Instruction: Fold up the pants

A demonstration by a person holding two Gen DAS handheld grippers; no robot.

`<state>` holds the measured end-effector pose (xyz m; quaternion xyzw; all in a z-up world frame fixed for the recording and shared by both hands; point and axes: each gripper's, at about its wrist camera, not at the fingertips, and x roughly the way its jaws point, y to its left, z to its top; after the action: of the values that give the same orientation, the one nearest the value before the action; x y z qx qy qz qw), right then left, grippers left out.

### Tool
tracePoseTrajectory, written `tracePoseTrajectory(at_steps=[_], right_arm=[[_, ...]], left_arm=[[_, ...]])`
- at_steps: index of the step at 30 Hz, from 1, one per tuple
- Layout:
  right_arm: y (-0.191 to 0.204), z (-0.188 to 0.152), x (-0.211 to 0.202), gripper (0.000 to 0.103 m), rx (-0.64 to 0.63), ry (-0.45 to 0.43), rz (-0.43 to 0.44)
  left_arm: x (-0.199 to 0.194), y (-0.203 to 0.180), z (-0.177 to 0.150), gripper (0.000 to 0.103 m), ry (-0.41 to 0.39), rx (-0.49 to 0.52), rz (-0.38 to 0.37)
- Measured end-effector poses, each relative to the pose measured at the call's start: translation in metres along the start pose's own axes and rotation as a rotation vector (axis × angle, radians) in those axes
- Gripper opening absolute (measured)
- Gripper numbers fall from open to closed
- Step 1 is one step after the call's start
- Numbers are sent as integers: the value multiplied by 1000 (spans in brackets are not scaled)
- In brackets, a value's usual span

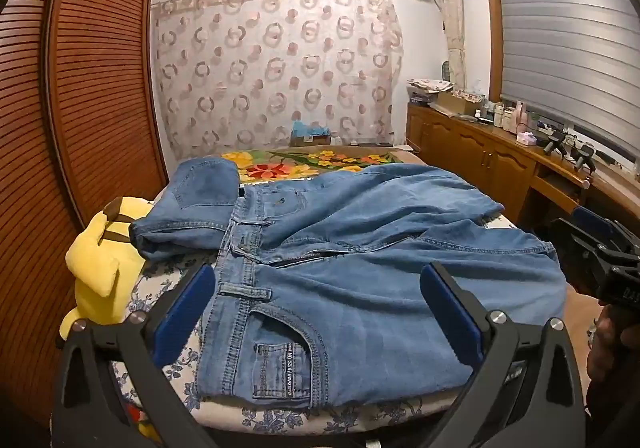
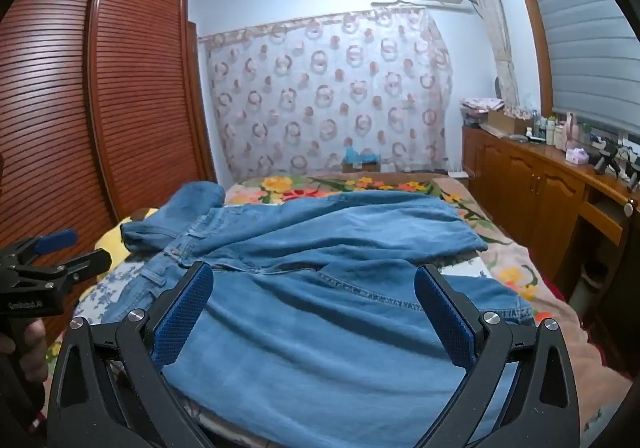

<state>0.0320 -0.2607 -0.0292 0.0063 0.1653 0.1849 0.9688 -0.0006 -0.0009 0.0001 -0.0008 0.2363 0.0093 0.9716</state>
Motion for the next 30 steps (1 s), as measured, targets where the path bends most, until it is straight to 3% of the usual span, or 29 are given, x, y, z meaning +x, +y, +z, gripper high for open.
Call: tracePoseTrajectory(at_steps=[30], right_arm=[[0,0,2,103,5,12,10]], left_arm=[[-1,1,0,103,2,-24,-12]])
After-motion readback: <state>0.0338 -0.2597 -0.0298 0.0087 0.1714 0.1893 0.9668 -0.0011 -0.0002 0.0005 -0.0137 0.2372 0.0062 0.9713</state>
